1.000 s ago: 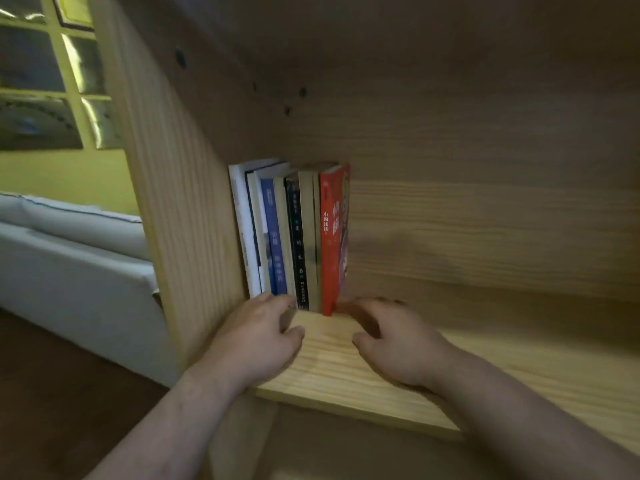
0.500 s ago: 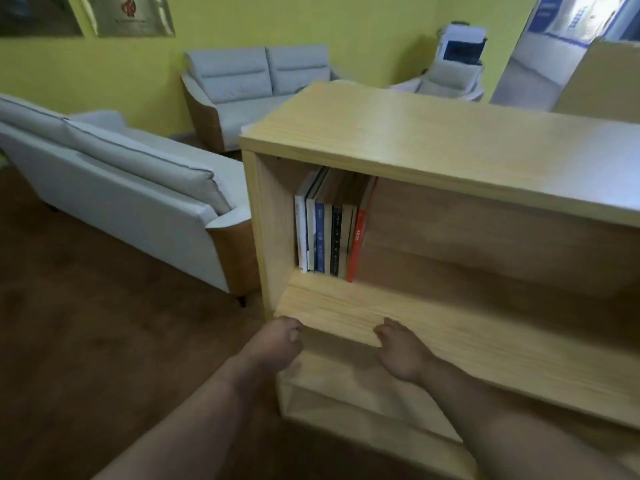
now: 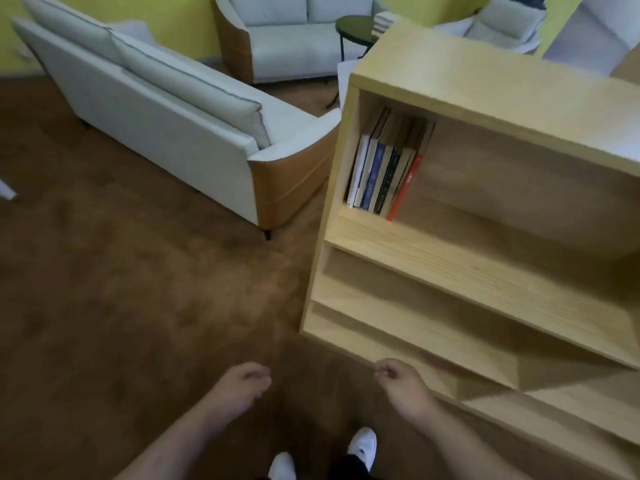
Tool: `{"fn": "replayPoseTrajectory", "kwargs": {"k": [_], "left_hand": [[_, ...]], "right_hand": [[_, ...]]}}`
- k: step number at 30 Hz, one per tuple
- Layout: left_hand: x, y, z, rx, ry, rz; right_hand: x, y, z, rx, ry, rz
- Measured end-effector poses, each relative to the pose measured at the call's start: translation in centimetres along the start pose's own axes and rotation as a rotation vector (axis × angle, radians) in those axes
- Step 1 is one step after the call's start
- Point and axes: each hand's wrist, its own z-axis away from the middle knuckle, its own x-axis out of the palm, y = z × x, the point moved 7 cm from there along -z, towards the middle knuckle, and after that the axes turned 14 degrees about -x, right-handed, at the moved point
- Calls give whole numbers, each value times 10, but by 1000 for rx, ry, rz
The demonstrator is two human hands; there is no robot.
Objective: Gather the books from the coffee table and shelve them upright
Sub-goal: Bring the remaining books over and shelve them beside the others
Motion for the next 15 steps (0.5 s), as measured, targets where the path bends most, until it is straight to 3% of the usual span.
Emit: {"fn": "replayPoseTrajectory", "kwargs": {"k": [9, 15], "left_hand": [[-50, -113, -19, -278, 40, 159], [-100, -122, -44, -404, 93, 253]], "right_hand": [[71, 5, -24, 126, -217, 14], [101, -15, -93, 111, -318, 65]]}}
